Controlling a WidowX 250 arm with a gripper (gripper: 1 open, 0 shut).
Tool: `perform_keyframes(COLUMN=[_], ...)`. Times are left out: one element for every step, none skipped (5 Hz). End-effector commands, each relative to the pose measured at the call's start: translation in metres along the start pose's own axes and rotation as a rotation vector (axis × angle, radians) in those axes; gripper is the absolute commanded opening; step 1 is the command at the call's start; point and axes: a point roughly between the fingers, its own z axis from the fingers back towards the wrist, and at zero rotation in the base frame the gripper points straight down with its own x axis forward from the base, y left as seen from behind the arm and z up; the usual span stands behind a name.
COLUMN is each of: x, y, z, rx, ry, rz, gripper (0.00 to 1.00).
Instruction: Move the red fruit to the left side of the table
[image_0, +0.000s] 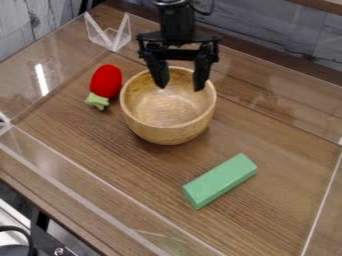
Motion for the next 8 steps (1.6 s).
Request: perform_keyframes(x=[-0.012, -0.015, -0.001, 0.015, 0.011, 0.007, 0.016, 0.022], y=[-0.014, -0.004, 0.01, 0.04, 0.071, 0.098, 0.118, 0.125], z=[0.018, 0.011, 0.017, 0.026, 0.043, 0.052, 0.046, 0.036], rx=[-0.007, -0.004, -0.012, -0.01, 0.003, 0.023, 0.044, 0.068], ry=[-0.068, -0.083, -0.094, -0.124, -0.152, -0.163, -0.174, -0.164], rz=[0.037, 0.105, 0.143, 0.182, 0.223, 0.262, 0.301, 0.329], gripper=[1.0, 1.0, 1.0, 1.0, 1.0, 1.0, 1.0, 1.0])
